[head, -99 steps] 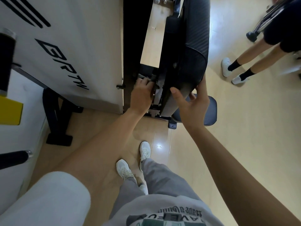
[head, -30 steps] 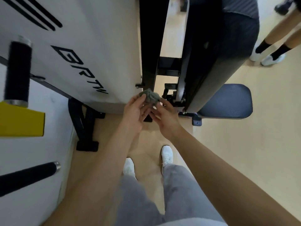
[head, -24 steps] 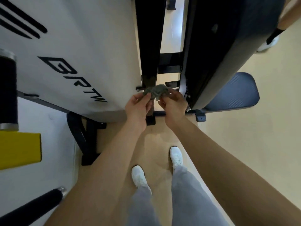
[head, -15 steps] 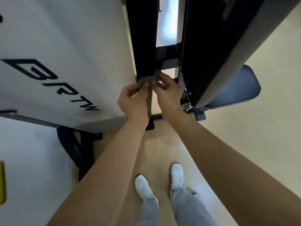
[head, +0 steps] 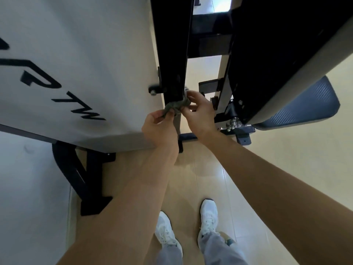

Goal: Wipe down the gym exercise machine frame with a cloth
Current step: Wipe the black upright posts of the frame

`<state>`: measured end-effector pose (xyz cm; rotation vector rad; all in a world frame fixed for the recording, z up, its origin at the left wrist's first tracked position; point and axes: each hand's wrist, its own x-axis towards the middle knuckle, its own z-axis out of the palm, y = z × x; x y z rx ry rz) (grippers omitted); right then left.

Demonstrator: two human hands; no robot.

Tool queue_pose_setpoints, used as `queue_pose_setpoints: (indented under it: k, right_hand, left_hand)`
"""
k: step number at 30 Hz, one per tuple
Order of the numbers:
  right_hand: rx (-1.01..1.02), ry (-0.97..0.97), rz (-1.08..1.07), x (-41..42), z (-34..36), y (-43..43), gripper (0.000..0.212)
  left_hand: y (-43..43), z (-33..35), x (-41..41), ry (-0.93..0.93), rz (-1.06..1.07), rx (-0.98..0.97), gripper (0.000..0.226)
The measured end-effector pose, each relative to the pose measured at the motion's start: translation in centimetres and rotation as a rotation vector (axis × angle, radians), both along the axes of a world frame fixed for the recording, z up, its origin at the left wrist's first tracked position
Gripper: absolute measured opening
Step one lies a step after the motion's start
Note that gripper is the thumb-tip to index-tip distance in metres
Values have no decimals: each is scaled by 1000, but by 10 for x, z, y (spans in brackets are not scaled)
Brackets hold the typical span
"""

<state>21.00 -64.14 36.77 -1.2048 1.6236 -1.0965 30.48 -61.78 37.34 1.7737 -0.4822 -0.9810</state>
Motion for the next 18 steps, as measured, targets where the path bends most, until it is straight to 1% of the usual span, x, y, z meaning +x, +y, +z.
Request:
queue_pose_setpoints:
  k: [3,7,10,13,18]
  right_hand:
    - [6,33,42,-5,-30,3,42]
    - [4,134,61,-6,-81,2,41]
    - [-34,128,38,-3,-121,3,40]
    - [-8,112,7,-3,-166,5,39]
    - [2,70,-3,-5,-243,13,36]
  left_hand:
    - [1,-29,2,-12,-8,31,14]
    - [-1,-78,6,-32,-9,39,14]
    - [-1,-116,8,-7,-5,35,14]
    - [3,-159,9,72,-3,32,13]
    - [9,-233,15,106,-50,46,14]
